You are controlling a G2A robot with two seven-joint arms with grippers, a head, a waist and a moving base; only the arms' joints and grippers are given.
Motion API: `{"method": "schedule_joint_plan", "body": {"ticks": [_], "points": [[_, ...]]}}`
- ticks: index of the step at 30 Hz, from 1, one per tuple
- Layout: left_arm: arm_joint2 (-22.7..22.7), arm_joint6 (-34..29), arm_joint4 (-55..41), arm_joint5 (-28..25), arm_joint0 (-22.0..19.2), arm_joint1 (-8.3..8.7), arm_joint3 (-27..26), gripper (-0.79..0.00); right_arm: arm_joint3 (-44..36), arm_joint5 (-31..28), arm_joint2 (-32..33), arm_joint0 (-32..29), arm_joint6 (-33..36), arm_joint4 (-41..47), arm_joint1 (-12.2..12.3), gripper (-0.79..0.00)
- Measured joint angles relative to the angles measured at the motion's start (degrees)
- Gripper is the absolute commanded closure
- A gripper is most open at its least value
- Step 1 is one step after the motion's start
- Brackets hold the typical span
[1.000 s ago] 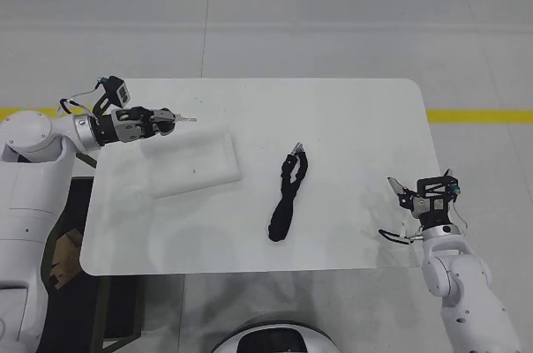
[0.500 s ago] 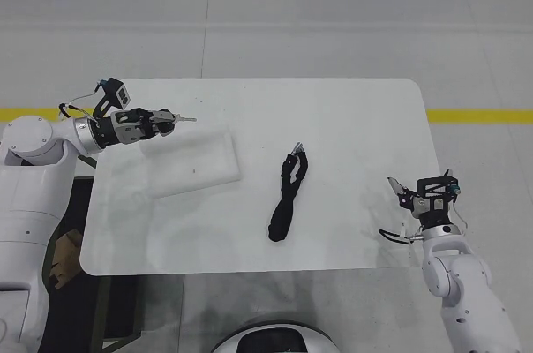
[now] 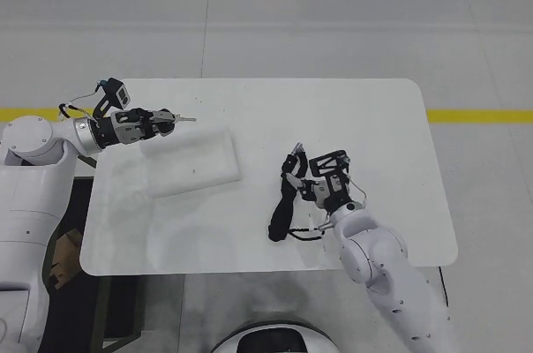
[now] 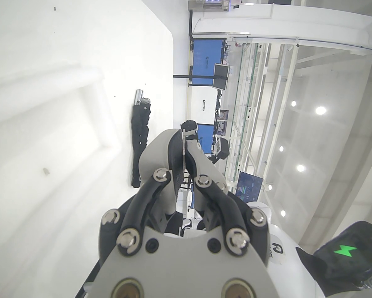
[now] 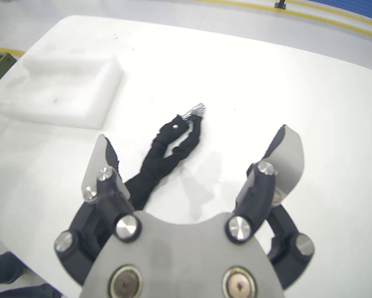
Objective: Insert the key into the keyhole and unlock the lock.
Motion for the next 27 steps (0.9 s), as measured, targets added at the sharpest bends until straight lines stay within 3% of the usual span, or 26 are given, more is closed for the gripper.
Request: {"method": "schedule_joint_plan", "body": {"ticks": [5,15,19,23,27], "points": [[0.0,0.0,0.0,0.0,0.0,0.0,0.0,0.0,2.6,5.1,-8.2,5.7,8.7,-5.0,-2.7,-0.785],[0.0,0.0,0.0,0.0,0.0,0.0,0.0,0.0,2.6,4.8,-7.5,5.5,8.0,-3.9,-2.6,-0.785],[0.0,0.0,0.0,0.0,0.0,0.0,0.0,0.0,3.5,-0.7,-3.4,4.4,16.1,4.5,-3.3,-0.785],[0.0,0.0,0.0,0.0,0.0,0.0,0.0,0.0,12.1,-2.4,-2.9,16.7,31.2,14.3,-6.0,-0.785],[0.0,0.0,0.0,0.0,0.0,0.0,0.0,0.0,18.6,2.0,-5.5,25.1,35.2,16.6,-9.0,-0.785]]}}
